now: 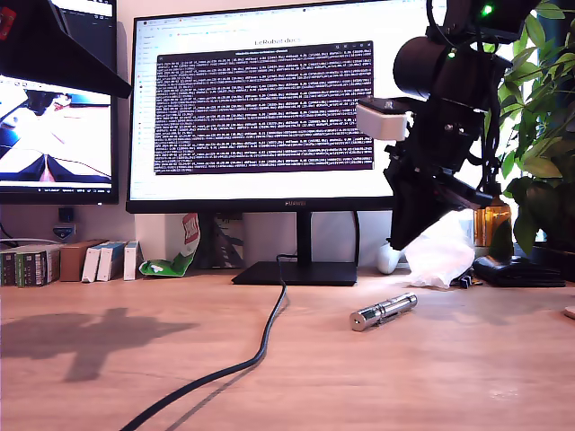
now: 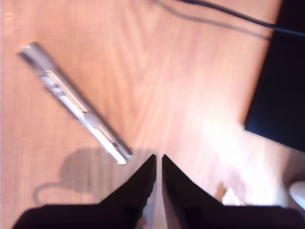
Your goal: Pick the metallic laser pointer with your right arm, pass it to your left arm, then place it down to the left side of the table
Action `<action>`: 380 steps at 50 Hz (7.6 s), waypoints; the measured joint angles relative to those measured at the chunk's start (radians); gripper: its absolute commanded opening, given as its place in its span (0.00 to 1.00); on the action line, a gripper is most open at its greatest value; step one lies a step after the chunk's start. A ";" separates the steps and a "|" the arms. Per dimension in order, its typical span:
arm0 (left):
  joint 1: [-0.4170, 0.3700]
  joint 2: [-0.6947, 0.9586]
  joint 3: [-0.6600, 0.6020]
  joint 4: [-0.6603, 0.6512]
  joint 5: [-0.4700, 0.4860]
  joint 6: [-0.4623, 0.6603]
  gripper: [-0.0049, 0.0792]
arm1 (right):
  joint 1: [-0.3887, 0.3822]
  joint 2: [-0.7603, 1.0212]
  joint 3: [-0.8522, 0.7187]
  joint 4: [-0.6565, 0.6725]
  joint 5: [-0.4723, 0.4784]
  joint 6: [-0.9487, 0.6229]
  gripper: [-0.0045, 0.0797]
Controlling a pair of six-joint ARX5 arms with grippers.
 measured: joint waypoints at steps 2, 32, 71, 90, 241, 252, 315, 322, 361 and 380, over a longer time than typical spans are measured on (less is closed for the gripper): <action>0.000 0.000 0.000 0.000 0.000 0.000 0.03 | 0.010 0.000 0.000 -0.006 -0.001 0.000 0.04; 0.000 0.000 0.000 0.000 0.000 0.000 0.03 | 0.142 0.000 0.011 -0.159 0.076 -0.096 0.04; 0.000 0.000 0.000 0.001 0.000 0.000 0.03 | 0.172 0.096 0.013 -0.147 0.017 -0.104 0.37; 0.000 0.000 0.000 0.013 0.000 0.000 0.03 | 0.171 0.098 0.013 -0.148 -0.012 -0.104 0.37; 0.018 0.132 0.013 0.769 0.415 -0.392 0.32 | 0.165 0.083 0.549 -0.243 -0.669 0.398 0.04; 0.020 0.221 0.013 1.089 0.422 -0.605 0.32 | 0.165 -0.015 0.623 -0.276 -0.692 0.398 0.04; -0.146 0.317 0.013 1.579 0.173 -1.045 0.52 | 0.267 -0.069 0.679 -0.171 -0.723 0.428 0.04; -0.152 0.317 0.013 1.625 0.221 -1.086 0.52 | 0.270 -0.069 0.679 -0.153 -0.708 0.420 0.04; -0.195 0.312 0.017 1.663 0.011 -1.019 0.51 | 0.275 -0.073 0.692 -0.139 -0.697 0.421 0.04; -0.175 0.312 0.021 1.466 0.196 -1.021 0.51 | 0.267 -0.073 0.692 -0.292 -0.628 0.463 0.04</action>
